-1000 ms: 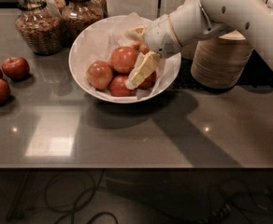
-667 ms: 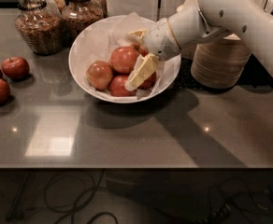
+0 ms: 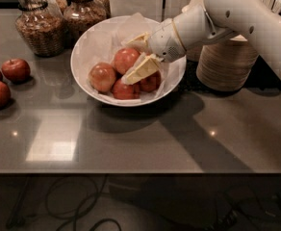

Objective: Pick apple from white bowl

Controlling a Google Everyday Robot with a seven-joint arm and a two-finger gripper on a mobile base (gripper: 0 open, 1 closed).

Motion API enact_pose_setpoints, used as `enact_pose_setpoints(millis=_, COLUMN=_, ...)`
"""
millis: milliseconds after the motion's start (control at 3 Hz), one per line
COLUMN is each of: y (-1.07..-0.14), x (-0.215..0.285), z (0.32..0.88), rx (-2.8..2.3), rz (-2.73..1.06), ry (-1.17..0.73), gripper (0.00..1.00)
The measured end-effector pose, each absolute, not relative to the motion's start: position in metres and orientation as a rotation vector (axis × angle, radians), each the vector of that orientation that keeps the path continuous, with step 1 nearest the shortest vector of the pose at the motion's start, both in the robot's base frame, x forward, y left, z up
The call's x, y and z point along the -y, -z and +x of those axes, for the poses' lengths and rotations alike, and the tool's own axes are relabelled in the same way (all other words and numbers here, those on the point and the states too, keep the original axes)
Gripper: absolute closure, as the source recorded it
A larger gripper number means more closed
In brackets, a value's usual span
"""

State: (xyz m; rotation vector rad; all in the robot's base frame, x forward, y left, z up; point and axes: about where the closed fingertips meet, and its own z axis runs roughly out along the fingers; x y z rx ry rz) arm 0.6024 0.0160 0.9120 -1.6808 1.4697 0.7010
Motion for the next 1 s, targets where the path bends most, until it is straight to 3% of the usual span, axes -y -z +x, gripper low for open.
enact_pose_setpoints(millis=667, y=-0.912, x=-0.0161, z=0.6024, rx=-1.47, rz=-1.681, ry=-0.701, gripper=0.93)
enact_pose_setpoints(millis=1000, y=-0.912, x=-0.0161, z=0.6024, rx=-1.47, rz=-1.681, ry=-0.701, gripper=1.0)
